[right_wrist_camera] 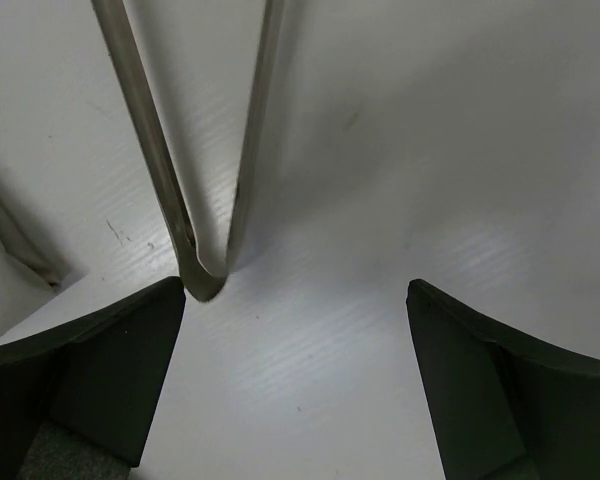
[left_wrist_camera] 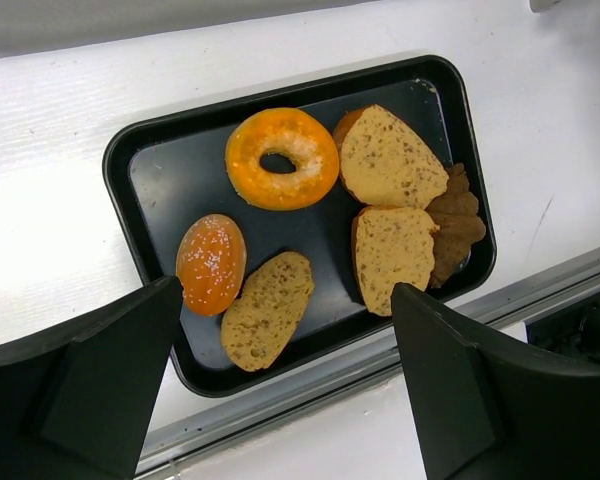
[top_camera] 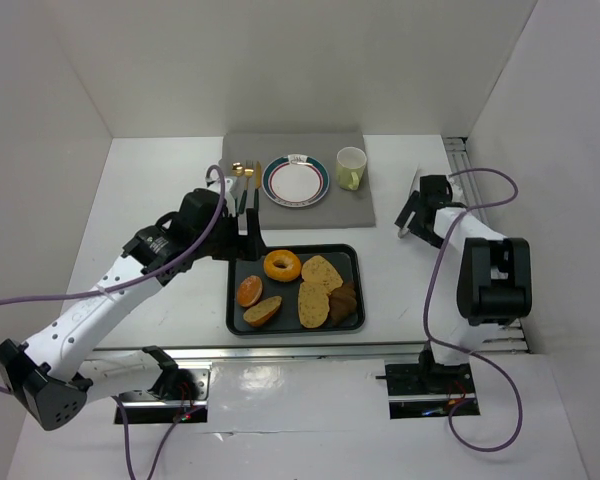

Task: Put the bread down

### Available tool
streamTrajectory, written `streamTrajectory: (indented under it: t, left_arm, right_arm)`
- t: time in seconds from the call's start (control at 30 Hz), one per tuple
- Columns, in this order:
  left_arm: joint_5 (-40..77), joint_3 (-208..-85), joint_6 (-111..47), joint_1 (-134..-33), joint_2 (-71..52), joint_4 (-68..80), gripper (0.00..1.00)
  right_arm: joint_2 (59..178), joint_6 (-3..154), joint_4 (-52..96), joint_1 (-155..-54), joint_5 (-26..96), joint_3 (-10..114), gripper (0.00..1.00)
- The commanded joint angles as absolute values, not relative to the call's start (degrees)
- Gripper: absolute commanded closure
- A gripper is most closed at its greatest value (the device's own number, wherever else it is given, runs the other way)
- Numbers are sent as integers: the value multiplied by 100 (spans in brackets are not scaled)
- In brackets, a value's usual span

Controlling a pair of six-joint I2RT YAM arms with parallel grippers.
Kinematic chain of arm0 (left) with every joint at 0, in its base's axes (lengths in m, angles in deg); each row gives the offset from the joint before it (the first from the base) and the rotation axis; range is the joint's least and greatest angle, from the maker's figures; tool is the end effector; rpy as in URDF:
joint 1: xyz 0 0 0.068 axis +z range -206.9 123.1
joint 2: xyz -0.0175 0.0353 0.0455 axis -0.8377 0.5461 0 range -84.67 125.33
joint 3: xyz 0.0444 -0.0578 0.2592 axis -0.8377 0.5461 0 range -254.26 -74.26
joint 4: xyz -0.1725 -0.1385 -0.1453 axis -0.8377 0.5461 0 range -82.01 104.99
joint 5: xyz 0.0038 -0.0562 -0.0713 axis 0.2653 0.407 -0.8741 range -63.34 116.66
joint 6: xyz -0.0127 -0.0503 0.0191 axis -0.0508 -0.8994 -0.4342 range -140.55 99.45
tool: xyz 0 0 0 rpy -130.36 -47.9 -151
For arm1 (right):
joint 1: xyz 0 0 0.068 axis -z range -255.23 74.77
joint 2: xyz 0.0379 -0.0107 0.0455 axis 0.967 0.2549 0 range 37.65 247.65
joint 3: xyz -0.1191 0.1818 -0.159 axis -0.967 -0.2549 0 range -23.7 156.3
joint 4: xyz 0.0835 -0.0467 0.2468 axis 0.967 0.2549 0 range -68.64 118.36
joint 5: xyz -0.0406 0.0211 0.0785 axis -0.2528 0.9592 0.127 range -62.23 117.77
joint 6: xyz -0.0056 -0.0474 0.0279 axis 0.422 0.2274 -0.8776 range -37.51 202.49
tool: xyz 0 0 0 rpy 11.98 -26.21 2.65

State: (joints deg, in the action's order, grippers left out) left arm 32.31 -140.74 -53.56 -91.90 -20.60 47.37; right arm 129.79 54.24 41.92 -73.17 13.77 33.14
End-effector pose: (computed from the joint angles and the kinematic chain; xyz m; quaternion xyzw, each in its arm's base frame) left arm 0.1995 -0.1349 0.3510 -0.0065 0.8940 -0.2128 0.3943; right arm 0.3286 -0.0209 0.1876 0.2826 0.9065 -0.0475 0.3101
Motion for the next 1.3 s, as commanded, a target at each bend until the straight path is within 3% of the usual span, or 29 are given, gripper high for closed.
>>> streamTrajectory:
  t: [0.0, 0.47, 0.53, 0.67, 0.8, 0.83, 0.93, 1.27]
  left_arm:
    - [3106, -14088, -5263, -9144, -2077, 4535, 1]
    - [3000, -13983, -5263, -9091, -1902, 4421, 1]
    - [3000, -13983, -5211, -9038, -1841, 4420, 1]
    - [2947, -13983, -5158, -9038, -1787, 4420, 1]
    - [2947, -13983, -5157, -8986, -1787, 4420, 1]
    - [2947, -13983, -5157, -8986, -1787, 4420, 1]
    - [2947, -13983, -5157, -8933, -1848, 4420, 1]
    - [2842, -13983, -5105, -8880, -2130, 4420, 1]
  right_arm:
    - [13439, 5613, 3499, -7470, 1564, 3756, 1]
    - [15181, 5463, 3542, -7638, 440, 5162, 1]
    - [15410, 5463, 3542, -7638, 439, 5373, 5]
    - [15674, 5402, 3542, -7585, 501, 5620, 17]
    - [15701, 5402, 3604, -7532, 554, 5743, 51]
    - [15509, 5402, 3673, -7584, 554, 5743, 62]
    - [14808, 5402, 3814, -7646, 554, 5472, 72]
    - [11317, 5464, 6308, -8419, 1415, 4477, 73]
